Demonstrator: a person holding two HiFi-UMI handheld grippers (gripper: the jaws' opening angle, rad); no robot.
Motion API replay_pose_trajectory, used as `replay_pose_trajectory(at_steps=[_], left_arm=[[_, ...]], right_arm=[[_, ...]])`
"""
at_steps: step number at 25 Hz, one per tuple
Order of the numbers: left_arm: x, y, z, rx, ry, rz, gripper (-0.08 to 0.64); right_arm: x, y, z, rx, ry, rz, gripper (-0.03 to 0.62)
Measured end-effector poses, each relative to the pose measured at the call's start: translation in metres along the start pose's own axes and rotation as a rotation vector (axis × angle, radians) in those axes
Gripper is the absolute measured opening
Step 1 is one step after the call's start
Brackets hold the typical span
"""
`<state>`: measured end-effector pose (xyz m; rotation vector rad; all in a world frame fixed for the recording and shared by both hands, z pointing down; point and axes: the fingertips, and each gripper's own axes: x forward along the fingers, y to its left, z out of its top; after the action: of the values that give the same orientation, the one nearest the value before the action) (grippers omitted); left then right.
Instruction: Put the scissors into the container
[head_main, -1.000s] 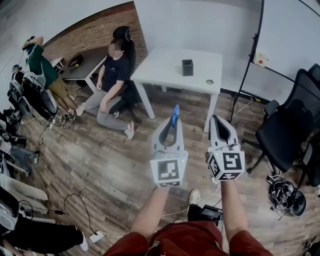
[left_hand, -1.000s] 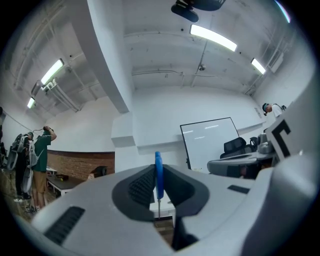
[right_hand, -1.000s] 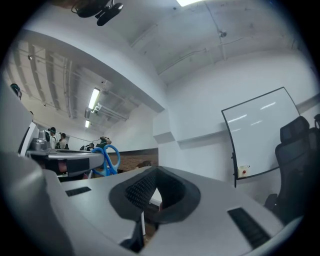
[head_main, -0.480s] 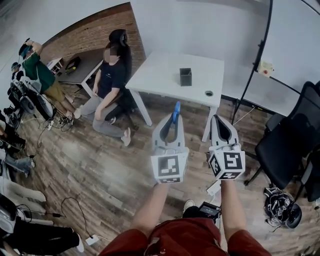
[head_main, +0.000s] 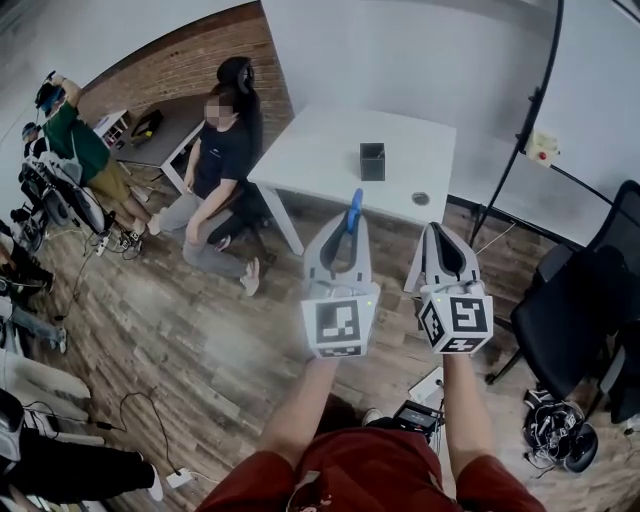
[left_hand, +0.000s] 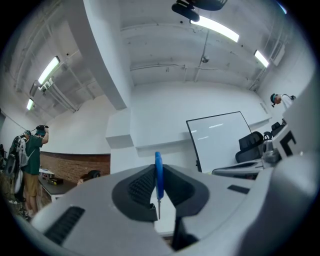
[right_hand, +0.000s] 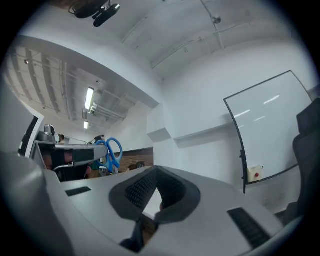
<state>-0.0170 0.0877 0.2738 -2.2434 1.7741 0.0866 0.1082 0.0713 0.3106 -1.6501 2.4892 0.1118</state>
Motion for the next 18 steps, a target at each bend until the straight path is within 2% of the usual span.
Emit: replay_pose_trajectory(at_steps=[6, 11, 18], left_arm=[[0.037, 0.012, -0.02, -0.009, -0.004, -0.006, 0.048], [0.077, 0.031, -0.044, -0.034, 0.0, -0.021, 0.048], [0.145, 0.069, -0.068, -0.067, 0.012, -0.054, 0.048]], right_arm=[[0.036, -0.015, -0.009, -0.072, 0.004, -0.016, 0.008], [0.078, -0.033, -0.025, -0.052, 0.012, -0.061, 0.008], [0.157, -0.032, -0.041, -0.061, 0.052, -0.064, 0.008]])
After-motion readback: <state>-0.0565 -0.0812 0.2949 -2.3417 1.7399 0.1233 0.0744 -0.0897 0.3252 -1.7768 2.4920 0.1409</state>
